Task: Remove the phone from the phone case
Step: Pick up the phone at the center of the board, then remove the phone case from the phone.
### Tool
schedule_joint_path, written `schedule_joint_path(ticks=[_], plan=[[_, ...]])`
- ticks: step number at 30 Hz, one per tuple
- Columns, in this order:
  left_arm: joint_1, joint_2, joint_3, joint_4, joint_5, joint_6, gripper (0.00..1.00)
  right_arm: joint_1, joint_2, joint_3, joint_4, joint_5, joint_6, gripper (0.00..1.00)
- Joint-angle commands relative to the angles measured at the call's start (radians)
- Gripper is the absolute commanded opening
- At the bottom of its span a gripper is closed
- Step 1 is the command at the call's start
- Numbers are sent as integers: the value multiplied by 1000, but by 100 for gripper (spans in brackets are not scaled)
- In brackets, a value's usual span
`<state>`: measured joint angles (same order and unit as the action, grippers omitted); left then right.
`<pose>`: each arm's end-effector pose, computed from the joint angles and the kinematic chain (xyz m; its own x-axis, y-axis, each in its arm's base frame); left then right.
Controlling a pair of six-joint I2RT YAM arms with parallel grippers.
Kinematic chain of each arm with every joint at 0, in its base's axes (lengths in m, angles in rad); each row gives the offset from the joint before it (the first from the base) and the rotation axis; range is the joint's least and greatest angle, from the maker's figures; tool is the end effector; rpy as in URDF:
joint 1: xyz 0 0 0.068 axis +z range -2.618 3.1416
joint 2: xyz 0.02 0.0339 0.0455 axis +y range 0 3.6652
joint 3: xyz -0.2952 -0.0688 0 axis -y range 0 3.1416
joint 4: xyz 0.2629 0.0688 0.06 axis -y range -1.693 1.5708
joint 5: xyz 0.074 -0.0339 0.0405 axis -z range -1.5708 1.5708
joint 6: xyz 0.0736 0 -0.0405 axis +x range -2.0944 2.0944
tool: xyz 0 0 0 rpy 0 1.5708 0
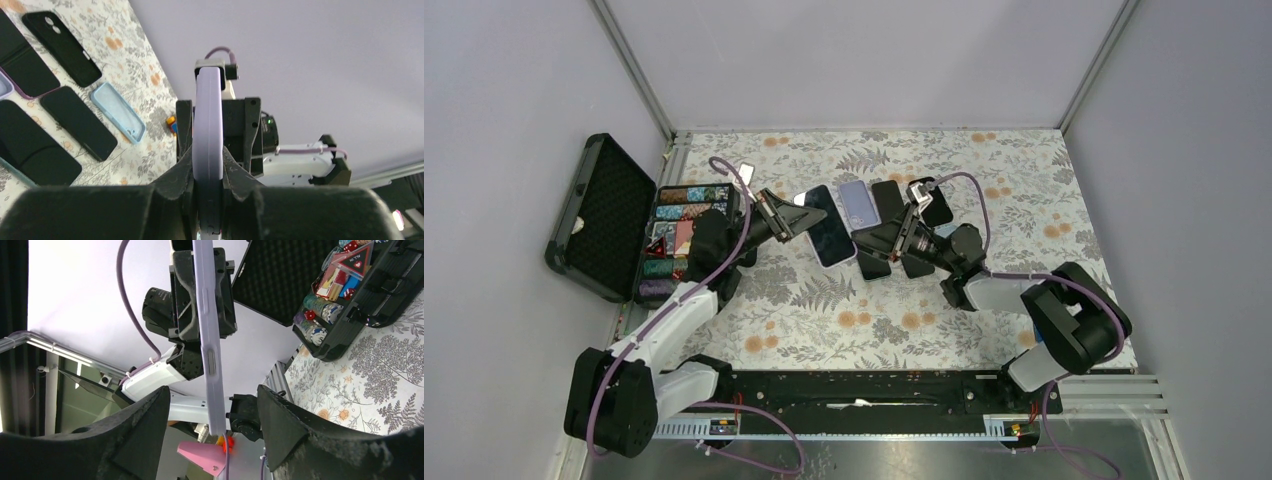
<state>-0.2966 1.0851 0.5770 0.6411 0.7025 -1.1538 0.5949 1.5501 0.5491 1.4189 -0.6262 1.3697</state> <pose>0.2444 -0.1244 0.3163 -0.7126 -0.5119 -0.4798 0.4544 0.1844 -0.8715 0.2478 0.2198 0.2739 -0.8125 0.4088 -0.4156 -0.5087 -0.1488 0.8480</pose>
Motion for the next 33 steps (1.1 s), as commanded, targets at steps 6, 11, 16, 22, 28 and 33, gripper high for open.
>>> schedule_joint_path(ticks=[6,11,16,22,28,33], plan=[[9,-36,-44,360,-231,-351,0,33,-138,-16,74,147,26,63],[7,-29,-55,418,-278,-455,0,74,-146,15,2,224,97,54],[4,-37,-49,411,-285,-473,0,85,-142,32,-18,266,120,44],[4,-34,-62,407,-285,-483,0,87,-171,36,-11,284,117,59],[1,3,-44,453,-256,-488,0,87,-218,38,-60,292,79,71],[-5,17,-49,479,-255,-503,0,88,-214,58,-84,288,89,64]])
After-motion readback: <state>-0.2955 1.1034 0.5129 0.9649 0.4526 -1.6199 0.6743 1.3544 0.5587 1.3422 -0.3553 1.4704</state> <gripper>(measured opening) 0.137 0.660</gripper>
